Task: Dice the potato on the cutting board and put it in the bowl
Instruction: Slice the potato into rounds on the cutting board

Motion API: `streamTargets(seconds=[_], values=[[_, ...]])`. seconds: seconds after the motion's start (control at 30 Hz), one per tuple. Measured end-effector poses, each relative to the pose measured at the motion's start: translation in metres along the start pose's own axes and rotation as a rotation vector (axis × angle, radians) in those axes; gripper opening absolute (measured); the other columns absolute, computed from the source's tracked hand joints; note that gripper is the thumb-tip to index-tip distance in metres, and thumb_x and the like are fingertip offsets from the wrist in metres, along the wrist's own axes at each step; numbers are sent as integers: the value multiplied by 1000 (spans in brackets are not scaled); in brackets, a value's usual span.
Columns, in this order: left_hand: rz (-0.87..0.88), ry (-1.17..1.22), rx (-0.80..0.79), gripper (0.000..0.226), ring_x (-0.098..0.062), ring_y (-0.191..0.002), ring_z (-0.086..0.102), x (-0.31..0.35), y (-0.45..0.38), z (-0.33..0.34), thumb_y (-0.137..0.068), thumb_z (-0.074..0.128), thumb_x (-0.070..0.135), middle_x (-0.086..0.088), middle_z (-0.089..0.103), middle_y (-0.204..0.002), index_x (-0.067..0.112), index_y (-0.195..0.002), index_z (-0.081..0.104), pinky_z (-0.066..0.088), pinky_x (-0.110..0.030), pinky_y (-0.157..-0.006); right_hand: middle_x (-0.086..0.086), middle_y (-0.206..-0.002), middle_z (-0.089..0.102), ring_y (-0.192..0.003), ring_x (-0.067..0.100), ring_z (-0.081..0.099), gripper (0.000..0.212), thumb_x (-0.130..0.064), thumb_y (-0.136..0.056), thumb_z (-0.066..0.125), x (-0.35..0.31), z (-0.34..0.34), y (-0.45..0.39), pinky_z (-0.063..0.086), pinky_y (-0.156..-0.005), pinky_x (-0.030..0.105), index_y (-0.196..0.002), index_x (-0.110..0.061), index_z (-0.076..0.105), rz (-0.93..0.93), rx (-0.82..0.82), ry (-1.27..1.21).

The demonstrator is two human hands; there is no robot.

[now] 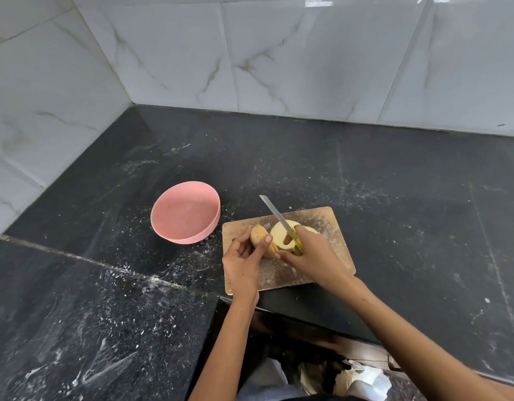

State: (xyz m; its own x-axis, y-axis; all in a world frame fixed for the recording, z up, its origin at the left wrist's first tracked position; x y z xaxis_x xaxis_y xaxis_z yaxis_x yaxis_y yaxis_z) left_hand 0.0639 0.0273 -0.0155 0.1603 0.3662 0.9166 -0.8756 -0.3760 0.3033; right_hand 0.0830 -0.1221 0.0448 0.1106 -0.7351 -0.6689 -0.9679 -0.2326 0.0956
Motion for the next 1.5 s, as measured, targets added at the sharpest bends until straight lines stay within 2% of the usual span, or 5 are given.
streamTargets(seconds=[0.2,0.4,0.8,1.27,1.5], values=[[-10,-14,-77,61,-38,-109,63,-2,-12,-6,-63,83,14,-17,68,-116,-3,-118,63,58,-46,-82,-6,-82,66,-76,10,61,23,-26,-73,79,-1,5,-25,53,-69,30,-89,-18,63,-27,-14,-39],[-18,-35,-157,54,-26,-110,65,-1,-17,-7,-64,79,12,-12,70,-114,2,-115,65,54,-46,-90,-17,-62,56,-57,-8,55,19,-20,-76,79,2,-3,-33,40,-54,7,-69,-25,61,13,-28,-130],[102,-199,-248,48,-23,-114,62,7,-21,-8,-67,80,19,-9,67,-120,14,-113,66,49,-44,-100,1,-62,58,-57,10,51,23,-28,-83,72,49,-8,-17,40,-53,23,-74,-8,67,290,42,-135],[297,-466,-269,73,2,-101,64,18,-18,-4,-49,92,-2,4,66,-112,11,-115,63,50,-14,-82,-6,-66,50,-57,6,44,27,-32,-100,42,-18,8,-12,34,-50,20,-76,-20,42,52,2,-119],[327,-458,-155,68,-10,-101,67,12,-17,-5,-52,93,14,4,70,-110,22,-113,66,56,-30,-87,-2,-66,51,-58,19,48,27,-34,-102,29,-24,16,3,34,-53,33,-83,-19,39,-17,-36,99]])
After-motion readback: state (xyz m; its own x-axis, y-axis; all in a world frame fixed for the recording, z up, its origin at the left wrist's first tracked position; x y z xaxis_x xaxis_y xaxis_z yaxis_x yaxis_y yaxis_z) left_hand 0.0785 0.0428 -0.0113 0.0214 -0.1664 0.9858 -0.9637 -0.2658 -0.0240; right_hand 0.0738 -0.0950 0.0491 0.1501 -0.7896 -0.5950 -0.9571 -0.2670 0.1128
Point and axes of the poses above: each hand's wrist, its own y-axis away from the middle knuckle, its own z-axis out of the palm, x = y × z, the point moved 8 cm from there along -y, towards the middle knuckle
